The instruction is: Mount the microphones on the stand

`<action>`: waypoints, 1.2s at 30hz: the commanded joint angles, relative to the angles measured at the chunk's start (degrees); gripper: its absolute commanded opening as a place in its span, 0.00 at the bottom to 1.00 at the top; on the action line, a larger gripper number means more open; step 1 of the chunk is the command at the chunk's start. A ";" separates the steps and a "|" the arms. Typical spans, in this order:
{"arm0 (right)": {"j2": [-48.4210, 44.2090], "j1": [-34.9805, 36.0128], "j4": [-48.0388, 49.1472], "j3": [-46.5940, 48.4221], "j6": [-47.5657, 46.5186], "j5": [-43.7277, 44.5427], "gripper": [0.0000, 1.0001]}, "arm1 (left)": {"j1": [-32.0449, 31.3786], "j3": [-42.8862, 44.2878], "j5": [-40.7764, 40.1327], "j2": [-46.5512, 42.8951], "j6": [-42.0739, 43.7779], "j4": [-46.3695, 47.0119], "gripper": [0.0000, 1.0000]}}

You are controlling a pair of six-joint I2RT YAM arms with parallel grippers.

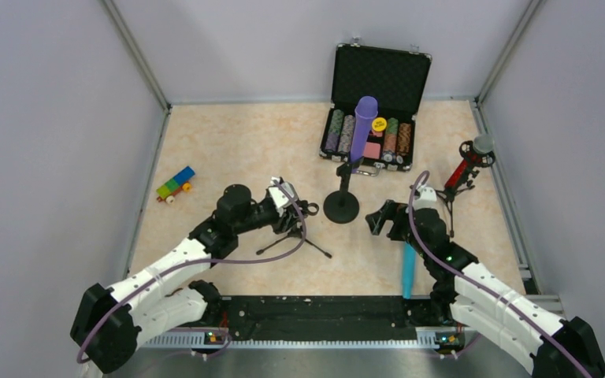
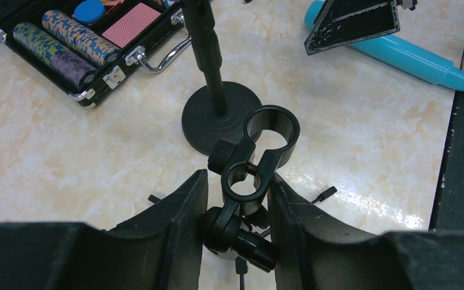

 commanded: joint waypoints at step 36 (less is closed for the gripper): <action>-0.70 0.58 -11.85 10.95 5.13 3.70 0.99 | -1.79 9.79 5.59 -3.62 -2.23 11.05 0.99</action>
